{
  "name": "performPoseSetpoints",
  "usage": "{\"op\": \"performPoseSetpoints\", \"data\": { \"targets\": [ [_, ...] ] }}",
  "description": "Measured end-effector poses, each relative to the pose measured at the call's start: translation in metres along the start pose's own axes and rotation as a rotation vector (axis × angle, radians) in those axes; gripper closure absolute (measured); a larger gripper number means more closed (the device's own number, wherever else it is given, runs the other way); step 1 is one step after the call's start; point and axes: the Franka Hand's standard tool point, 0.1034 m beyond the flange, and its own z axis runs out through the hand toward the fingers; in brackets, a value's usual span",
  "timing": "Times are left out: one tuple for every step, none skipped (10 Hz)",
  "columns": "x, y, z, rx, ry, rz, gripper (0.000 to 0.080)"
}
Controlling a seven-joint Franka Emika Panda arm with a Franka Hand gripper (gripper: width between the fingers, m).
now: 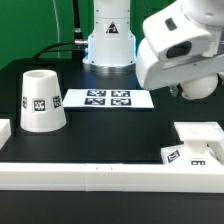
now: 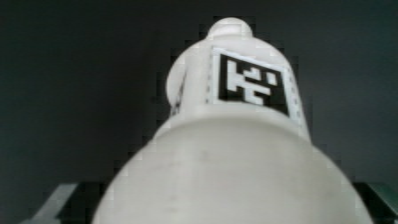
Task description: Assemble lamp
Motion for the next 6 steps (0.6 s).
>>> {"op": "performPoseSetpoints", "data": {
  "targets": [
    [0.005,0.006,-0.013,-0.011,0.077,-0.014,0.0225],
    [0.003,0.010,-0.025,-0.019,0.126,-0.018,0.0225],
    [0.003,0.015,-0.038,-0.024,0.161,-0.017,0.0225],
    [0.010,0.017,-0.051,-0.038,0.235,-0.015,0.0225],
    [0.013,0.020,-0.050,-0.054,0.314,-0.010,0.0225],
    [0.012,0.021,-0.048,-0.062,0.350,-0.006,0.0225]
  ]
}}
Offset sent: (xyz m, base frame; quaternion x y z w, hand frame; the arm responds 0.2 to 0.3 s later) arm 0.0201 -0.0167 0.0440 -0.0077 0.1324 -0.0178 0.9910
